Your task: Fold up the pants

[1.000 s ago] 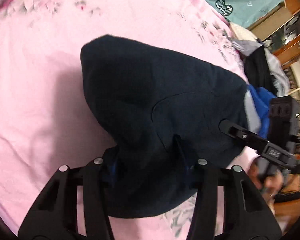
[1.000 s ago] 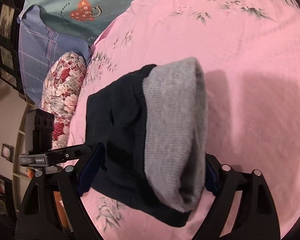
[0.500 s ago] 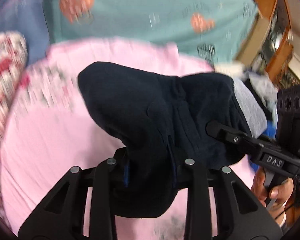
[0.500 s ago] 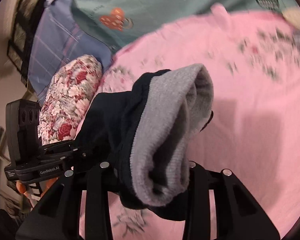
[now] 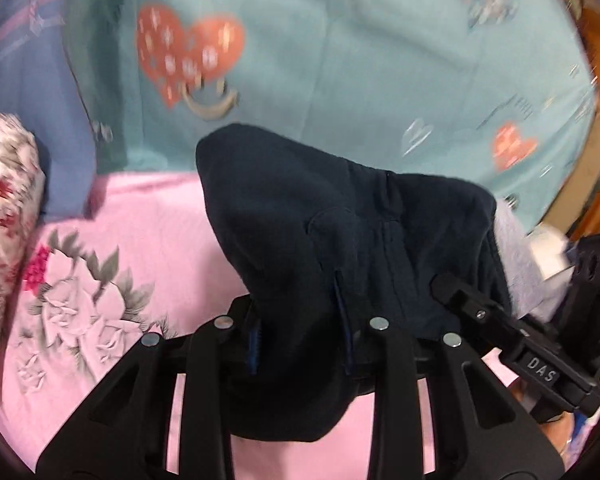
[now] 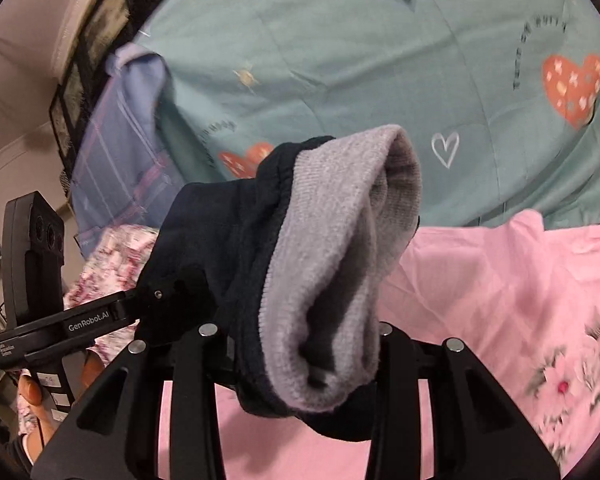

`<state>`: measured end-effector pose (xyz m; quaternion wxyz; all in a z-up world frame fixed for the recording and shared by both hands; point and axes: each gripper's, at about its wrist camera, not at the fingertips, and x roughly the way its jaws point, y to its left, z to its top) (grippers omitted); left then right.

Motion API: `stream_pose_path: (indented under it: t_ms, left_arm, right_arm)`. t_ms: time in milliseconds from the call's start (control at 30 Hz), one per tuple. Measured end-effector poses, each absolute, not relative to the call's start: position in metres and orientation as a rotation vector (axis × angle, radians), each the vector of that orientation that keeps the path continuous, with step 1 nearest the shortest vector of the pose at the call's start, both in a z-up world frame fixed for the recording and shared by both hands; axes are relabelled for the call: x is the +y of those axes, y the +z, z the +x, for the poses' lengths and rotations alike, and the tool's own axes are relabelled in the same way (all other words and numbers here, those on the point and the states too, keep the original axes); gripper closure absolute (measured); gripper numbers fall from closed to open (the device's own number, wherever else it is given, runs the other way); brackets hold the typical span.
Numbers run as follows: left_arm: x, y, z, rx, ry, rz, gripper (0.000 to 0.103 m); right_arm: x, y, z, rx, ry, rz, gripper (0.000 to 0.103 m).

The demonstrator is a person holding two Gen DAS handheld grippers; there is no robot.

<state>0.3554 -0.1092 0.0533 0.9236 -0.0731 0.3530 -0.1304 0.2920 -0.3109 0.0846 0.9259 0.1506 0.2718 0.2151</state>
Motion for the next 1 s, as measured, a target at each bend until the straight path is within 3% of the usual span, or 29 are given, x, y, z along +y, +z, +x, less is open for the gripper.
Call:
stream_pose_path:
  t_ms: [100, 133, 167, 200, 233, 267, 300, 333, 533, 667, 800, 1000]
  left_arm:
    - [-0.104, 0.007, 0.382, 0.802, -0.235, -0.159, 0.073]
    - [-0.100, -0.010, 0.393, 0.840, -0.207, -0.176, 0.062]
    - [-0.094, -0.027, 0.403, 0.881, -0.171, -0.205, 0.036]
    - [-0.084, -0.044, 0.410, 0.910, -0.144, -0.260, 0.024]
    - [-0.076, -0.053, 0.412, 0.911, -0.152, -0.315, 0.019]
    - [-0.075, -0.052, 0.408, 0.879, -0.162, -0.308, 0.018]
    - [-0.080, -0.050, 0.405, 0.872, -0.156, -0.254, 0.018]
    - [-0.081, -0.048, 0.402, 0.860, -0.144, -0.226, 0.015]
    - [-0.058, -0.025, 0.368, 0.848, -0.160, -0.383, 0.015]
    - [-0.059, -0.001, 0.307, 0.795, -0.126, -0.264, 0.012]
    - [-0.054, 0.008, 0.244, 0.770, -0.142, -0.234, 0.006]
    - [-0.061, 0.005, 0.173, 0.744, -0.070, -0.153, 0.006]
  right_arm:
    - [-0.314, 0.041, 0.326, 0.616, 0.432, 0.280, 0.066]
    - [-0.314, 0.026, 0.337, 0.640, 0.425, 0.265, 0.066]
    - [-0.316, 0.012, 0.346, 0.669, 0.410, 0.254, 0.066]
    - [-0.319, -0.005, 0.357, 0.710, 0.370, 0.237, 0.064]
    - [-0.324, -0.022, 0.366, 0.757, 0.296, 0.211, 0.055]
    - [-0.328, -0.032, 0.371, 0.779, 0.230, 0.192, 0.048]
    - [-0.334, -0.040, 0.371, 0.769, 0.179, 0.172, 0.029]
    - [-0.337, -0.042, 0.365, 0.731, 0.147, 0.148, 0.020]
    - [-0.337, -0.029, 0.341, 0.730, 0.081, 0.127, 0.022]
    - [-0.321, -0.001, 0.287, 0.571, -0.046, 0.023, 0.023]
    - [-0.310, 0.009, 0.240, 0.631, 0.012, 0.069, 0.023]
    - [-0.276, 0.019, 0.171, 0.649, 0.002, 0.025, 0.022]
